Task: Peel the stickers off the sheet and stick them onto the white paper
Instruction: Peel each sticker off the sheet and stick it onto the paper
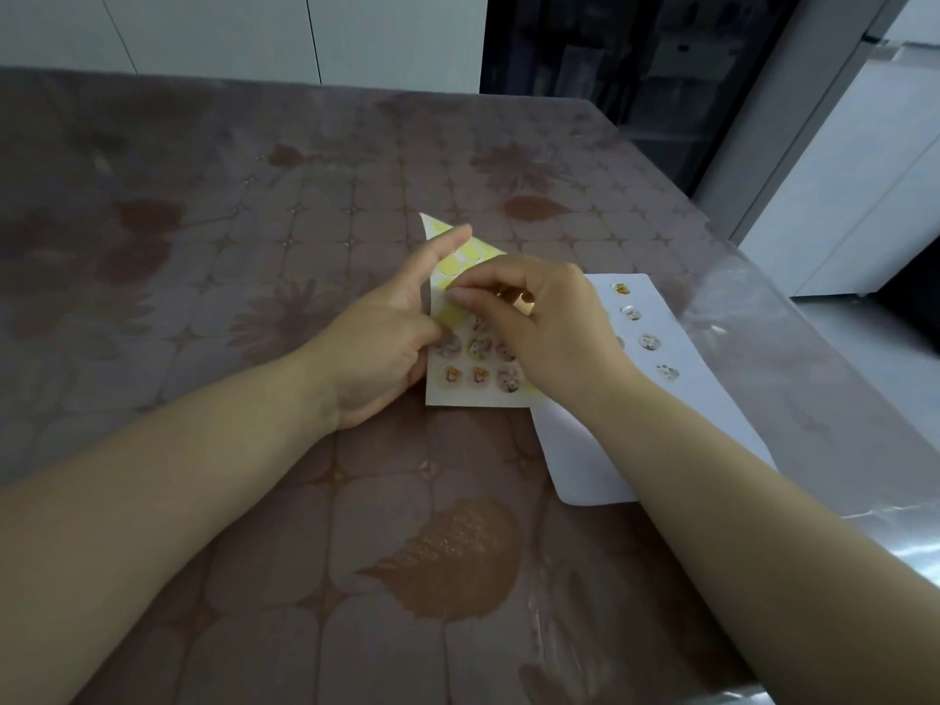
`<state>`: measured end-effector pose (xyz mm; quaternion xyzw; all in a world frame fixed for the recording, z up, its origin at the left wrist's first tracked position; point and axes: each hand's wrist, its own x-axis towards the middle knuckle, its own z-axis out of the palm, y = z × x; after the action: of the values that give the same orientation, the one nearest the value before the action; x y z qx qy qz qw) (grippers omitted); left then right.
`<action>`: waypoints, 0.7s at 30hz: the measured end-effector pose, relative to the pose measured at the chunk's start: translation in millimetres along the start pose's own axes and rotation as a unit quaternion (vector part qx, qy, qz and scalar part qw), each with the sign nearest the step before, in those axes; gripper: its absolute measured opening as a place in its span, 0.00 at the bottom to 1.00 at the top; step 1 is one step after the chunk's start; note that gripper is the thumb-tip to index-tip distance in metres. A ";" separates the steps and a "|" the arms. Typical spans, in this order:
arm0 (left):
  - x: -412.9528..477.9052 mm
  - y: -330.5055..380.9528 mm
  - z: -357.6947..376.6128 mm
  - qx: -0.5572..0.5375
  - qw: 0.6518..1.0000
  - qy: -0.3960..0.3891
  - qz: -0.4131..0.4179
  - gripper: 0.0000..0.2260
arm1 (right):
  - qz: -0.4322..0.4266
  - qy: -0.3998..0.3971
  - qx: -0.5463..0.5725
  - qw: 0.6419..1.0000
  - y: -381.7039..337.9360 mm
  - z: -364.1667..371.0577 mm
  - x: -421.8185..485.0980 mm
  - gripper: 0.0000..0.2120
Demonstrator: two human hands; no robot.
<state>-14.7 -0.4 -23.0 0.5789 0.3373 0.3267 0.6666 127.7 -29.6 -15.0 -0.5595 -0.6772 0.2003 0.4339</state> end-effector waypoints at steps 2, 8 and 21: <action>-0.1 0.0 -0.2 -0.002 1.000 0.001 0.000 0.37 | 0.002 0.005 0.018 1.000 -0.8 -2.1 0.0 0.04; 0.5 0.0 0.3 -0.010 1.000 0.029 -0.004 0.35 | 0.029 0.011 0.058 0.998 -5.9 -22.6 1.2 0.04; 6.9 0.7 -6.6 -0.093 0.982 0.162 0.030 0.31 | 0.194 -0.117 -0.026 0.974 7.7 -78.9 -37.9 0.03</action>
<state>-16.3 9.0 -23.5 0.4639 0.3912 0.4663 0.6437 196.1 -79.5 8.2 -0.6639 -0.6070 0.3271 0.2895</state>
